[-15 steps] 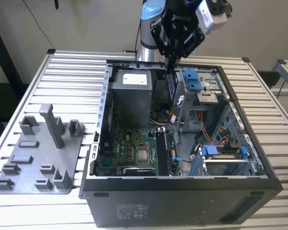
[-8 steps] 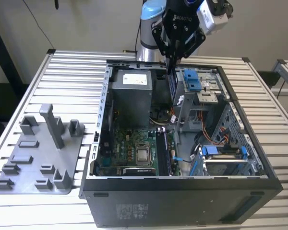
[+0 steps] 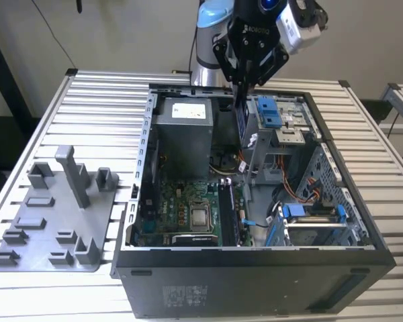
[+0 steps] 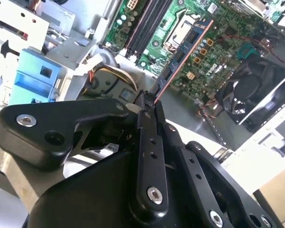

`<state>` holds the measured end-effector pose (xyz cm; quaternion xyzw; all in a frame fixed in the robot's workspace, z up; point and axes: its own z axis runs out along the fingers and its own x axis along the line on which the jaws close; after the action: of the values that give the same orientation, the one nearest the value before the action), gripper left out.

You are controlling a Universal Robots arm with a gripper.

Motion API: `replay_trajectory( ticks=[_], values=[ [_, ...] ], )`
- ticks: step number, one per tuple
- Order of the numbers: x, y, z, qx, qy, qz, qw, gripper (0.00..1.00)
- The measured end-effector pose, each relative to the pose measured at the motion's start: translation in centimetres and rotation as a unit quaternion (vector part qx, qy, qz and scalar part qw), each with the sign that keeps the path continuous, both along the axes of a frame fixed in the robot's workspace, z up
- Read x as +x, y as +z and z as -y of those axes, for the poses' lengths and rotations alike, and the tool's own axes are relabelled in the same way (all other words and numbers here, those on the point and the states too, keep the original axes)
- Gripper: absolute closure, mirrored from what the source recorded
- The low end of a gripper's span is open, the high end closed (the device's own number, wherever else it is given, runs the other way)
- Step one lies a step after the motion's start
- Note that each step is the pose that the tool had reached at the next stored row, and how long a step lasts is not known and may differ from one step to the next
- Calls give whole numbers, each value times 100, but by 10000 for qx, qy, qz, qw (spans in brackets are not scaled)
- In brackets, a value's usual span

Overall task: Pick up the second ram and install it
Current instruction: 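Insert the second ram into the second slot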

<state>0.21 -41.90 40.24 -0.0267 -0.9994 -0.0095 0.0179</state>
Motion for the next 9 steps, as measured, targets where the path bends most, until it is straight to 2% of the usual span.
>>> replay_trajectory(
  ticks=[9],
  values=[
    [19, -27, 76, 0, -77, 0, 10000, 86]
  ],
)
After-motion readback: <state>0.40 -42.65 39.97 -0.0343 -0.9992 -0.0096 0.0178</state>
